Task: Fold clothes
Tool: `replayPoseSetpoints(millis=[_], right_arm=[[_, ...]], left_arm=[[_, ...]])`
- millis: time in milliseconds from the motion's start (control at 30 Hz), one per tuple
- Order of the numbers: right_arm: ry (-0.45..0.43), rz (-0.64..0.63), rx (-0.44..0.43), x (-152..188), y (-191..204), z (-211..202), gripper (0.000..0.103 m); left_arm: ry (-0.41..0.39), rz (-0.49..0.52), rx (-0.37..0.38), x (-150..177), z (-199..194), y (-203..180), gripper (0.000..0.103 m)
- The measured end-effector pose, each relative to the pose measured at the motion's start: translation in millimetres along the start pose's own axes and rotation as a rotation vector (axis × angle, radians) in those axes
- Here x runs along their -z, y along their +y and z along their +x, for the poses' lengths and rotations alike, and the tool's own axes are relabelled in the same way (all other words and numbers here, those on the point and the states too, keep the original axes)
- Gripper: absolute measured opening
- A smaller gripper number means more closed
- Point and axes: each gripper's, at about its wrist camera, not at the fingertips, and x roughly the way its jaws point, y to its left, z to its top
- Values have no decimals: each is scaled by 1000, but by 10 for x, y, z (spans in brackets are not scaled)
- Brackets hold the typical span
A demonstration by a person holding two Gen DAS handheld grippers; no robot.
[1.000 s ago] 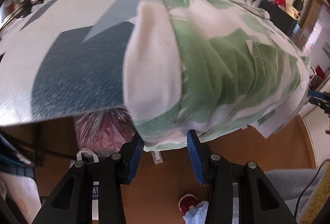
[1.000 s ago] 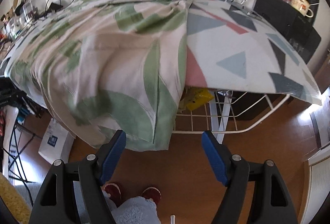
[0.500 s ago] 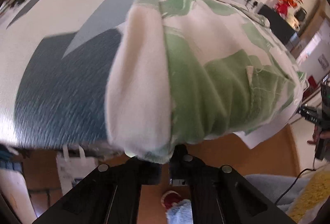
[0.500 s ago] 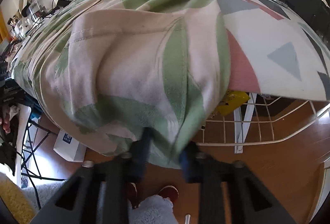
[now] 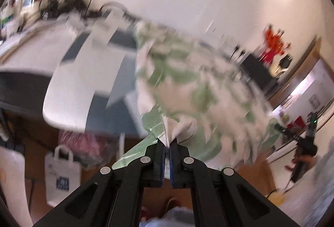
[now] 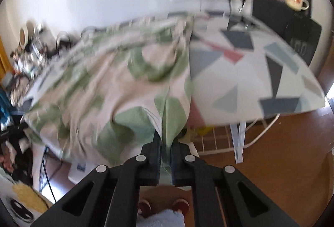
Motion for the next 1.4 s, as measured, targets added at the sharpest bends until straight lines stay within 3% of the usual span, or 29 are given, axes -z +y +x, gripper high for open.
replayPoseSetpoints(millis=[200,300,433,600,767,1033,1133,1233,1300,1400], right_arm=[[-181,-13,-46,-600,290,-199,6],[-241,-43,-67,-929,441,-215,6],[-297,-44,-52,-1344,465,-172,6],[-311,29,-38,-1809,195,-4,6],[-260,69,-36,-2252,-152,465,6],[-67,67,-46,-2731,-526,1660,6],[-2,71,-71,-2826,-623,2055,7],[78,58,-78,-2880,-671,2403,8],[135,74,-99,-2907,-728,2567,15],[196,162,-165,-2957,-901,2641,21]], left_arm=[[-151,90,68,-718,-179,-384,2],[-208,97,67,-1042,-173,-495,2],[-253,40,12,-1507,-50,-459,2],[-272,-16,-40,-1943,148,-387,2],[-241,-49,-140,-2325,657,-311,2],[-111,-194,-319,-2627,1667,88,2],[-71,-179,-384,-2691,1948,147,3],[68,-159,-442,-2720,2272,217,4],[154,-166,-465,-2732,2401,260,5],[177,-189,-437,-2769,2334,282,7]])
